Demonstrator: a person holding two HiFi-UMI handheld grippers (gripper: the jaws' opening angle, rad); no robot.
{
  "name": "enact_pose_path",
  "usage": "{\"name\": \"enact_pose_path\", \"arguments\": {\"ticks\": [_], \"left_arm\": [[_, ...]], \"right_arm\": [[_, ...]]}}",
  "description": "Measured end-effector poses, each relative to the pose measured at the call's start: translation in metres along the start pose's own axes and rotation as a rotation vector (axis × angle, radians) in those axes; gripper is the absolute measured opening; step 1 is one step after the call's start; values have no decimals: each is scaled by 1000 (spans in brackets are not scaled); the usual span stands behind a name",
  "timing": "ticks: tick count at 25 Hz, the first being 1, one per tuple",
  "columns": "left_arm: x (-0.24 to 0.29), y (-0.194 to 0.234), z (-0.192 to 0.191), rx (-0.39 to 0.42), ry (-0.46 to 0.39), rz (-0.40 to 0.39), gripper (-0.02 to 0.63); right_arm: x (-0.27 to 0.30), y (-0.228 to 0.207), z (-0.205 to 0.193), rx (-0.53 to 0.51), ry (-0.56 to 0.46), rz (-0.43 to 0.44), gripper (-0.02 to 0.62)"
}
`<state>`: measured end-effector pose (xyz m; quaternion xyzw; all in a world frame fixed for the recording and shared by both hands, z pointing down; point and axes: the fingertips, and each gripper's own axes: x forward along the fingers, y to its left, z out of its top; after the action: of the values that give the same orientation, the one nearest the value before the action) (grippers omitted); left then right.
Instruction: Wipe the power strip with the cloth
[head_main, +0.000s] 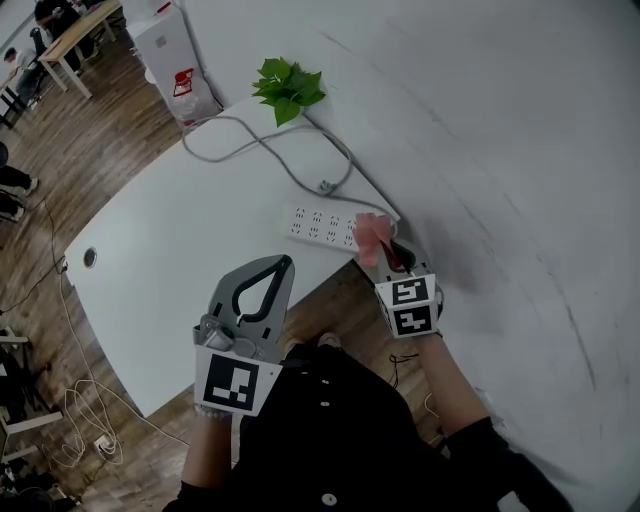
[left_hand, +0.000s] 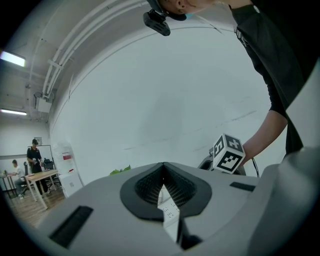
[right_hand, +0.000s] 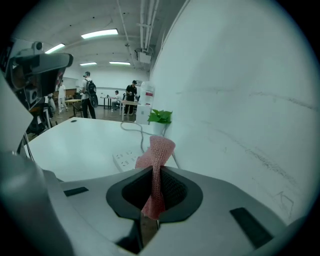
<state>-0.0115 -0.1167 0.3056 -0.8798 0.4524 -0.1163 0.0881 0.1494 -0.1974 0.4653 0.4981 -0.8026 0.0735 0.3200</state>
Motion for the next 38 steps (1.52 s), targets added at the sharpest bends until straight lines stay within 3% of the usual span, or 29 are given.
{"name": "enact_pose_path", "arguments": {"ticks": [16,38], "left_arm": [[-8,20,-3,8,9,45,14],[-9,21,-5,4,10,36,12]], "right_arm": [[-58,37,79,-60,-214,60,54],[-62,52,85,-93,-219,68,54]]}}
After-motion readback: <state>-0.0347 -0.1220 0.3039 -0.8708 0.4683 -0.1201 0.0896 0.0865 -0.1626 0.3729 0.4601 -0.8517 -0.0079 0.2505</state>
